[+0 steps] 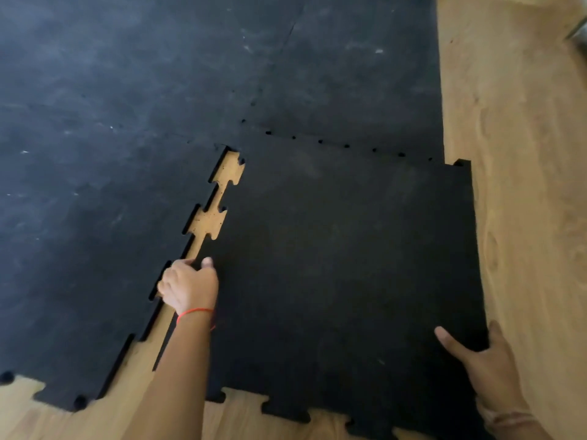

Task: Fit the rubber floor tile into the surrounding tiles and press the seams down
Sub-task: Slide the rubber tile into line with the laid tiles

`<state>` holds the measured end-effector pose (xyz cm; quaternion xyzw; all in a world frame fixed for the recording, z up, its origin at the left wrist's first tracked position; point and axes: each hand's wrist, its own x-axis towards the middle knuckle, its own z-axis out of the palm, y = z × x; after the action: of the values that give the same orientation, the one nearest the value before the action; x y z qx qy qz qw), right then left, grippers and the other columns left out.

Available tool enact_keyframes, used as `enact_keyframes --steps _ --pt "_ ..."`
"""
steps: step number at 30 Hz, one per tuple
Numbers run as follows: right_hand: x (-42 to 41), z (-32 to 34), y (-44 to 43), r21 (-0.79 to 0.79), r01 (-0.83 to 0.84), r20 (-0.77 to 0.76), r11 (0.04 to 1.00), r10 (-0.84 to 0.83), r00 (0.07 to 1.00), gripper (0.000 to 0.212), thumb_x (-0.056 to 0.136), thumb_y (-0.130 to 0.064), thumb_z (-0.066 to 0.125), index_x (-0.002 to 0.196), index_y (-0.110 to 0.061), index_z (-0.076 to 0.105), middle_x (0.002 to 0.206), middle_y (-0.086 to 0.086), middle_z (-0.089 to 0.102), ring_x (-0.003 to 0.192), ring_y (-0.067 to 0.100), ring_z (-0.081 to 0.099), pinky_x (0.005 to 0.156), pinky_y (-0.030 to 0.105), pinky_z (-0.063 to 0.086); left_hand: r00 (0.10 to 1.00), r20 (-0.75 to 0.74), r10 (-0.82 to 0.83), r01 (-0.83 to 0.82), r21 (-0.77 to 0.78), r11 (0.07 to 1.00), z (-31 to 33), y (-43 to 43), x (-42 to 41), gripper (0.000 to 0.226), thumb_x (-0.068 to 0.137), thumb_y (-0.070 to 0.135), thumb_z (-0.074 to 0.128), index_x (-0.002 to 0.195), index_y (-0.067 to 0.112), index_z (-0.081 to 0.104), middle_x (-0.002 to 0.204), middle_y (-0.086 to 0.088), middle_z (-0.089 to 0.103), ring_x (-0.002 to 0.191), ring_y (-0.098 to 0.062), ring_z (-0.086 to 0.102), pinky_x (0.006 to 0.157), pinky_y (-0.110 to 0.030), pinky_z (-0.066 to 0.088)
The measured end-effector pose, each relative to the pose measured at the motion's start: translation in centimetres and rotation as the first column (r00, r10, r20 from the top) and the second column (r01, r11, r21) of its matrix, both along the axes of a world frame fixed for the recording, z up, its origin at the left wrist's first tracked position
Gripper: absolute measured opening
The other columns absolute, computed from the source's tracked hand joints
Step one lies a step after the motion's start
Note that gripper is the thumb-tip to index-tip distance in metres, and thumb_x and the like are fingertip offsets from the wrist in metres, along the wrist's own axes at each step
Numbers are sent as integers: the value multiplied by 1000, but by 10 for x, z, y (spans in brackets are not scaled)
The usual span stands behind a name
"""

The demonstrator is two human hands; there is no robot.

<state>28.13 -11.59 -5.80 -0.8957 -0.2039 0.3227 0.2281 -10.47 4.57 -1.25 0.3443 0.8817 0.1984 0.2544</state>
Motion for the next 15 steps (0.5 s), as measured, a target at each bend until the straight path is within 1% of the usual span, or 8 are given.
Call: enact_keyframes --steps 2,4,6,8,9,11,13,15 --pt "-15 5 -1 -90 -53 77 995 60 995 134 34 -87 61 144 -22 21 151 9 29 137 33 28 111 52 23 998 -4 -68 68 -32 997 -10 -3 -18 41 92 30 52 121 1 57 127 -24 52 122 -41 37 101 -45 32" --pt "-19 17 6 -68 -27 86 997 33 996 127 44 -77 66 146 -17 20 152 12 25 138 34 25 112 52 19 991 26 -131 131 -28 991 -15 -1 -25 46 92 35 51 119 -1 57 123 -24 55 119 -40 42 102 -47 35" --pt "-13 24 18 -1 57 -13 998 -57 998 105 61 -56 73 144 -11 26 150 15 29 136 35 28 112 50 20 990 77 -117 119 -28 992 -17 5 -26 52 90 43 52 121 1 56 123 -22 54 117 -38 44 101 -49 36" --pt "-5 28 30 39 132 -91 990 -128 988 82 75 -38 71 140 -5 34 146 17 37 132 36 34 110 48 24 989 135 -62 67 -33 997 -20 10 -23 57 88 50 49 119 2 56 122 -21 55 114 -38 48 98 -50 40" --pt "-2 27 34 51 164 -97 985 -159 983 74 78 -37 70 137 -3 40 142 19 42 129 37 38 109 47 26 988 150 -34 39 -30 999 -21 12 -20 58 88 52 46 115 1 58 119 -22 57 110 -39 50 95 -49 42" --pt "-5 29 42 61 220 -68 974 -216 974 70 77 -44 68 128 0 50 134 20 50 122 38 44 107 48 31 992 127 16 -19 19 1000 -18 12 -14 56 91 48 44 111 -2 59 116 -23 58 106 -39 53 90 -47 44" --pt "-11 38 49 49 271 -50 961 -269 962 66 80 -46 64 119 6 54 126 25 54 116 41 47 103 47 35 998 36 55 -59 133 989 -10 8 -9 54 92 46 46 108 -3 61 114 -21 58 104 -37 53 86 -46 45" --pt "-14 46 54 28 298 -49 954 -297 954 64 86 -44 58 113 14 53 113 31 54 110 46 47 97 48 35 996 -31 80 -69 260 963 3 1 -7 48 91 43 50 99 -2 64 108 -20 60 100 -36 54 84 -46 45"
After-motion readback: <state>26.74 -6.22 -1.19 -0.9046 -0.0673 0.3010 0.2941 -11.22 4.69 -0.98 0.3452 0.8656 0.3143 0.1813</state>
